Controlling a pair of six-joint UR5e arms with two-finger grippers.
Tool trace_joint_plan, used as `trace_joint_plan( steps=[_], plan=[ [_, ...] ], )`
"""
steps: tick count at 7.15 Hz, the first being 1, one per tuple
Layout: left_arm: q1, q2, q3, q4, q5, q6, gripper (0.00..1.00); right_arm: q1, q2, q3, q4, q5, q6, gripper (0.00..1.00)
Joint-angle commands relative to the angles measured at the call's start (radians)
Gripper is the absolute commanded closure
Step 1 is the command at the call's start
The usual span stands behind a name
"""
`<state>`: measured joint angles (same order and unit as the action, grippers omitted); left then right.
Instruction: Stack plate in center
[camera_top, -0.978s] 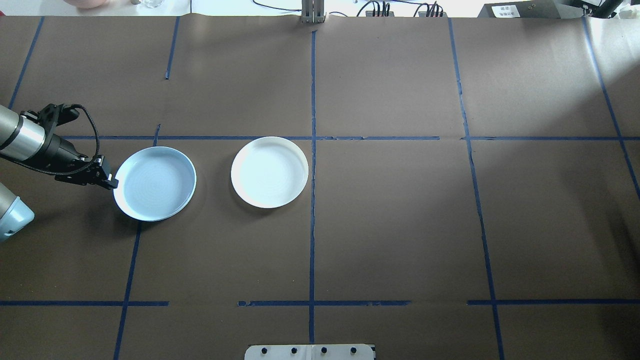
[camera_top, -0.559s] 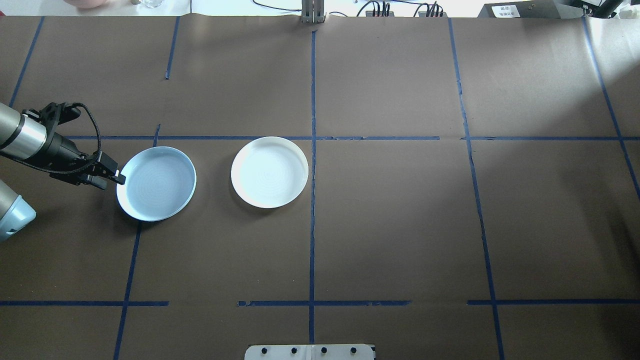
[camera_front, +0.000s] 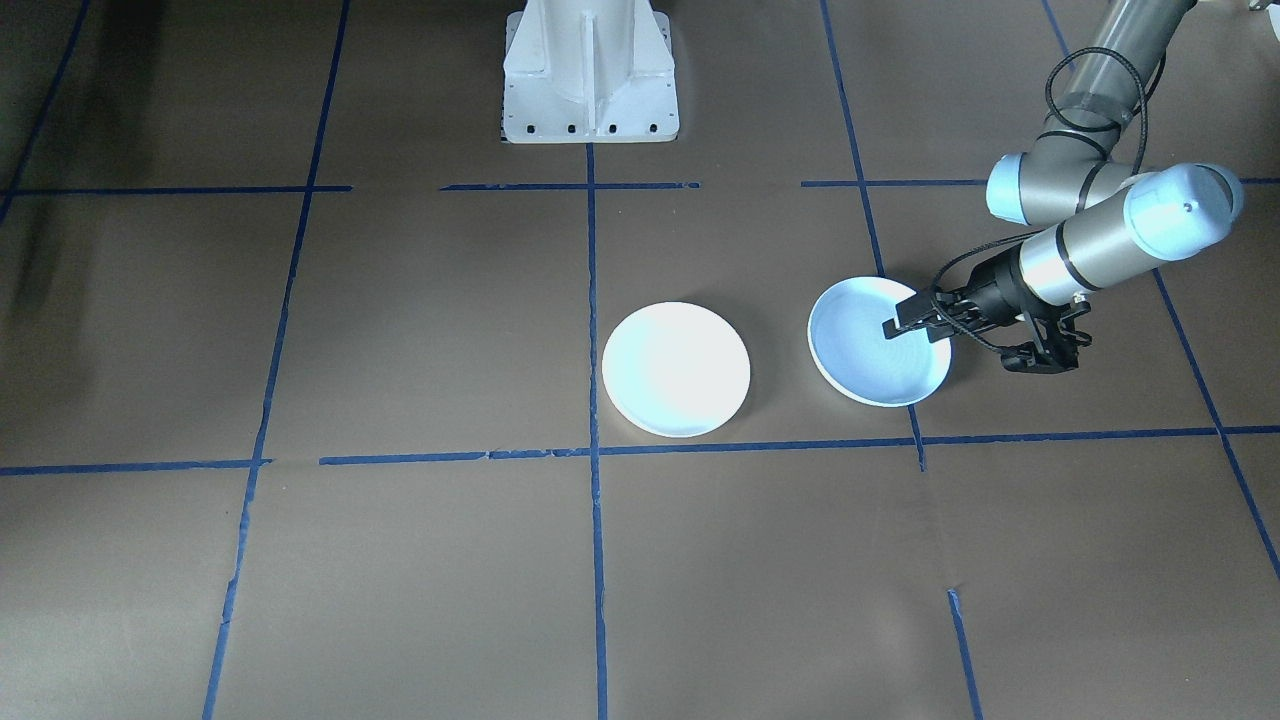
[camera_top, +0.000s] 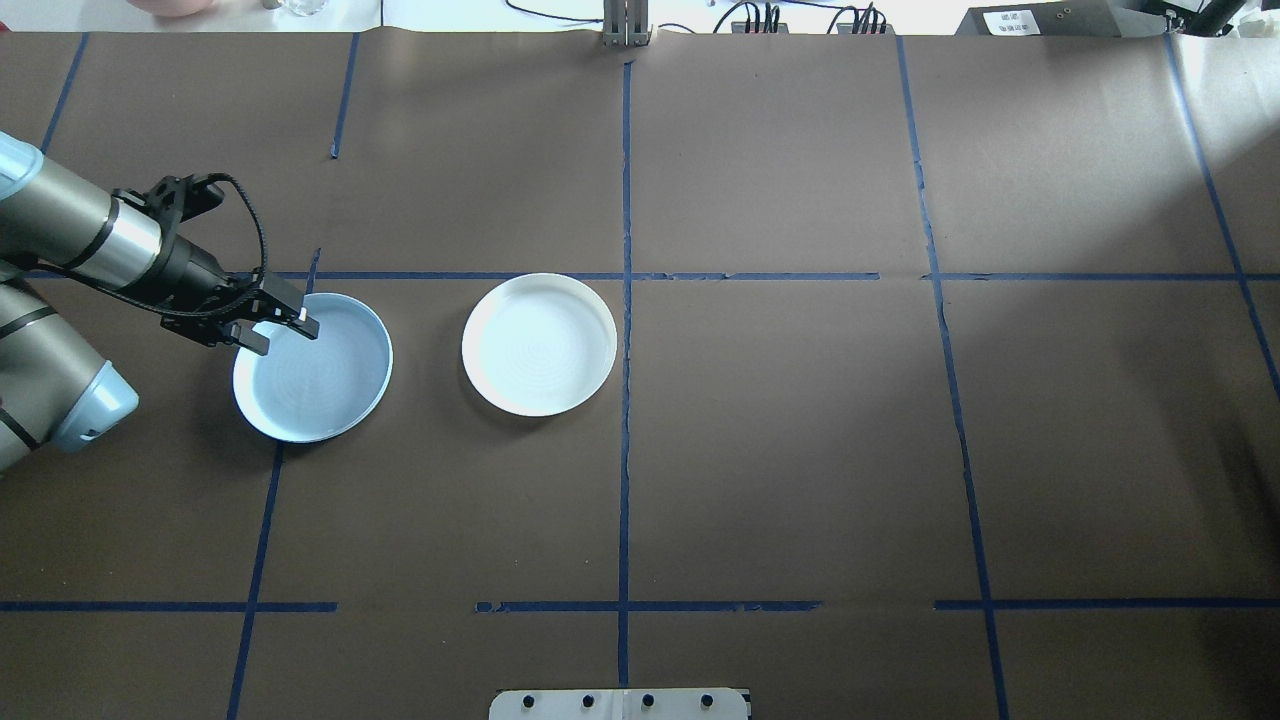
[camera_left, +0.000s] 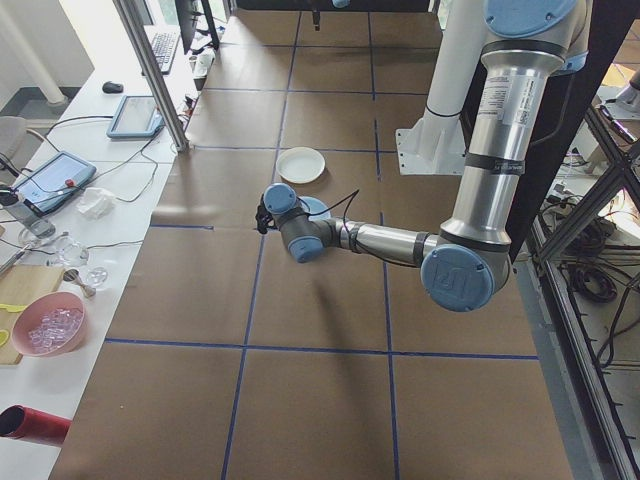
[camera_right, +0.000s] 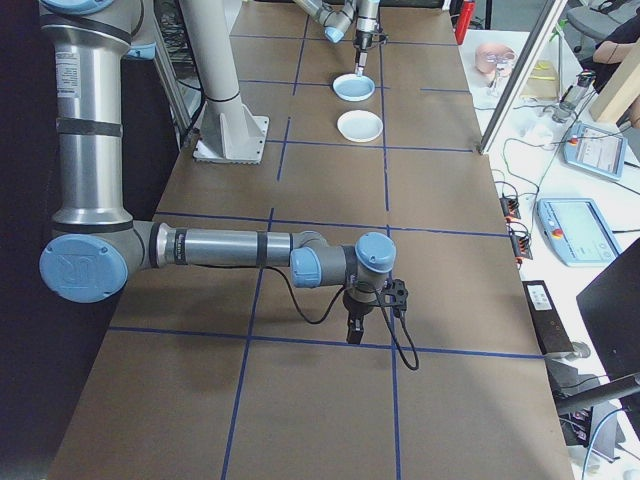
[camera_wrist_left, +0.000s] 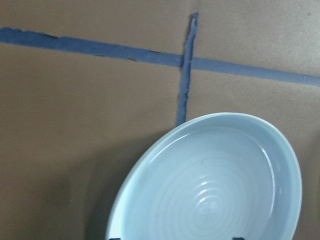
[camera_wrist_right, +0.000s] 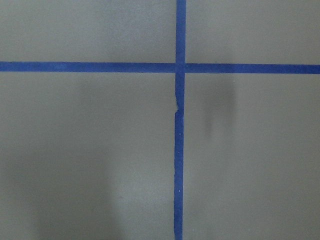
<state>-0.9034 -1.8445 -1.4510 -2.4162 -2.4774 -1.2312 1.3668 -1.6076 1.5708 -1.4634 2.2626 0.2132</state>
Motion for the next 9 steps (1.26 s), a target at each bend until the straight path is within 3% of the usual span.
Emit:
trace_joint_plan(
  steps=[1,3,5,6,9],
  plan=[
    [0.079,-0.076,-0.003,0.014,0.023,-0.121,0.20,0.000,0.000,0.000,0.000,0.000,0.000,0.00],
    [0.104,-0.172,-0.050,0.206,0.128,-0.131,0.20,0.000,0.000,0.000,0.000,0.000,0.000,0.00],
    [0.182,-0.180,-0.144,0.343,0.284,-0.131,0.20,0.000,0.000,0.000,0.000,0.000,0.000,0.00],
    [0.199,-0.194,-0.152,0.368,0.334,-0.131,0.20,0.000,0.000,0.000,0.000,0.000,0.000,0.00],
    [0.270,-0.209,-0.122,0.364,0.399,-0.133,0.21,0.000,0.000,0.000,0.000,0.000,0.000,0.00]
  ],
)
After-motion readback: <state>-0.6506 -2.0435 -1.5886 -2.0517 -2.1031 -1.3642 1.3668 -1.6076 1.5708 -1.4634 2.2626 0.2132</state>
